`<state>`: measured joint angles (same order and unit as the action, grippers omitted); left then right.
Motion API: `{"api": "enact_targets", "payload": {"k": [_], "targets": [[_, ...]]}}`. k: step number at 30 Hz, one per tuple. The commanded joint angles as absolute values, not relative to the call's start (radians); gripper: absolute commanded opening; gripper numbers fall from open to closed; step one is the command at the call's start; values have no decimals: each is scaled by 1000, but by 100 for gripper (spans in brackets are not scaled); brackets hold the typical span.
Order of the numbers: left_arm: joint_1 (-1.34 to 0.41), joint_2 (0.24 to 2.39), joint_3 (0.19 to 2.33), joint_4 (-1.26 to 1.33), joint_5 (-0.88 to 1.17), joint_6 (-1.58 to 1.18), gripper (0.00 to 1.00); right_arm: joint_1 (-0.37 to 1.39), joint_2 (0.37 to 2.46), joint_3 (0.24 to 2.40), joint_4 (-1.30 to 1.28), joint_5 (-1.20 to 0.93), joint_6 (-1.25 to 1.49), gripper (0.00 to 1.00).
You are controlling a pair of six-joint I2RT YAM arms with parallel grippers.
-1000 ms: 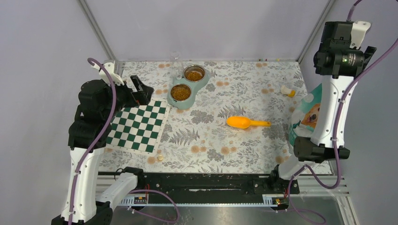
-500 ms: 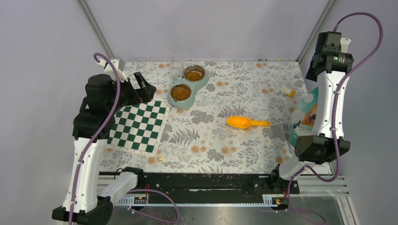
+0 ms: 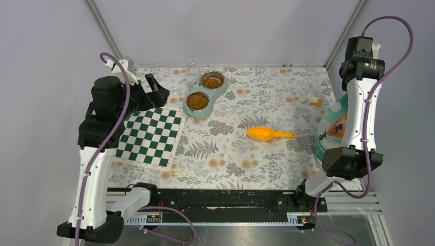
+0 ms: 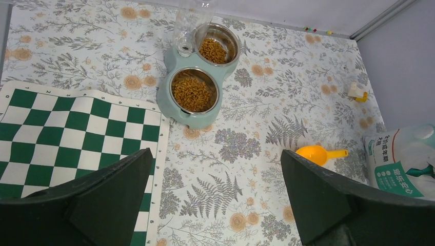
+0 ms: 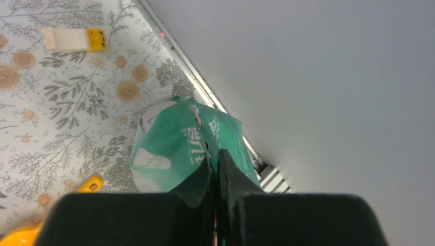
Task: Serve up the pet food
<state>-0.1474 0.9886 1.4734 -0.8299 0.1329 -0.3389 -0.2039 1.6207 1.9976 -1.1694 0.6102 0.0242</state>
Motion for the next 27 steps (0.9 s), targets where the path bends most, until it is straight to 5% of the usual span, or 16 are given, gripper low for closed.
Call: {"api": "enact_targets", "payload": {"k": [1,6,11,27], "targets": [[-149,983,1476,-792,118,-334,99,-201,1577,2097,-1118,530,10,0],[-150,969,1445,-752,140,-336,99,-194,1584,2394,-1146,157,84,0],[-150,950,1405,-729,149,-339,99,-95,1622,2645,-1171,124,131,0],[-150,914,1342,-722,127,-335,99,112,1677,2561,-944,158,218,0]]}}
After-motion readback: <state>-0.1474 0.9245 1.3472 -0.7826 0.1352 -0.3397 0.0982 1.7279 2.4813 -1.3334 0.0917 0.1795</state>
